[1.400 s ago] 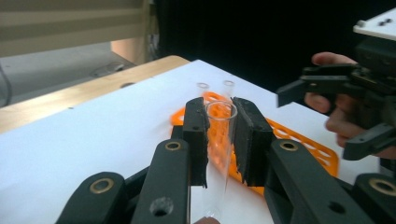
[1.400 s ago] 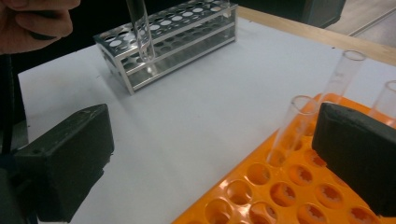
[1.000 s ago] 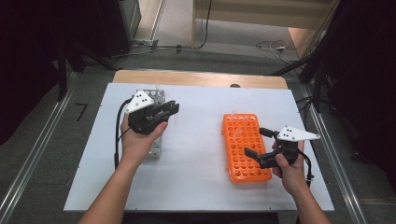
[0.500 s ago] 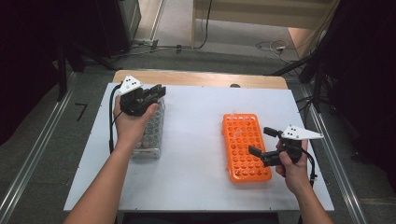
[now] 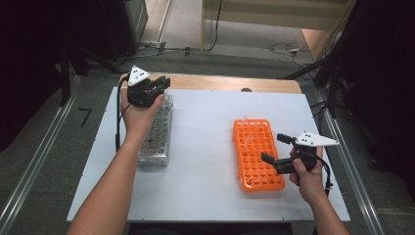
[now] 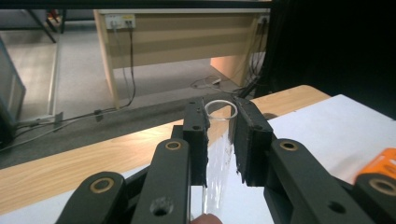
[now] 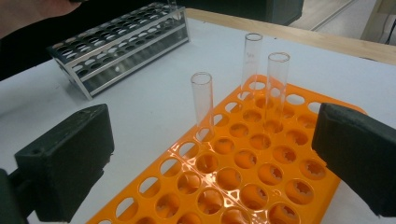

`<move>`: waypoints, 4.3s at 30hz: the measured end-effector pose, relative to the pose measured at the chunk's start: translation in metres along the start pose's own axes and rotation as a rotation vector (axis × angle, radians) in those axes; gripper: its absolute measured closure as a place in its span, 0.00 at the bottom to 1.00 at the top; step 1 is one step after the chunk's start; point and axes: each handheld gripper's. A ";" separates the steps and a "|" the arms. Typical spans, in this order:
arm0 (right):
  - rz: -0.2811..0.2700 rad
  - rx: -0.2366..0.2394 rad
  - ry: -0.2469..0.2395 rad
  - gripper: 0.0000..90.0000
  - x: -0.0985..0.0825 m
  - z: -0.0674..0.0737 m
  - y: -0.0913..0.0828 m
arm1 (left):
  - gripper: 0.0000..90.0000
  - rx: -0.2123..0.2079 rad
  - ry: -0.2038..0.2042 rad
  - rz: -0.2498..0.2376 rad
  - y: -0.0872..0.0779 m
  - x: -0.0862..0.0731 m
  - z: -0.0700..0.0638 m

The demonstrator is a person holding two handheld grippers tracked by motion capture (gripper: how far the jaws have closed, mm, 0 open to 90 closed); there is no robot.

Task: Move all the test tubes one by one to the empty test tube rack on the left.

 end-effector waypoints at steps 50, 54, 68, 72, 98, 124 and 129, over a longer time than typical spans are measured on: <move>0.004 -0.008 0.010 0.00 -0.002 -0.002 0.003 | 0.84 0.072 -0.019 0.235 0.032 -0.040 0.013; 0.005 -0.007 0.009 0.00 -0.002 -0.002 0.003 | 0.82 0.054 -0.034 0.246 0.031 -0.039 0.014; 0.005 -0.004 0.016 0.00 -0.001 -0.002 0.007 | 0.52 -0.019 -0.083 0.178 0.009 -0.024 0.004; 0.006 -0.004 0.015 0.00 0.000 -0.002 0.006 | 0.43 -0.065 -0.089 0.147 -0.003 -0.018 -0.006; 0.021 -0.043 0.046 0.04 0.005 -0.018 0.017 | 0.01 -0.226 -0.032 0.083 -0.065 -0.036 -0.071; 0.154 -0.076 0.109 0.53 0.006 -0.049 0.065 | 0.00 -0.265 -0.059 0.101 -0.082 -0.063 -0.083; 0.187 -0.076 0.071 0.61 0.006 -0.050 0.070 | 0.00 -0.269 -0.060 0.105 -0.080 -0.064 -0.084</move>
Point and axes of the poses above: each handheld gripper's, and its own axes: y roughly forward along the jaws, x roughly out of its top, z roughly to its left
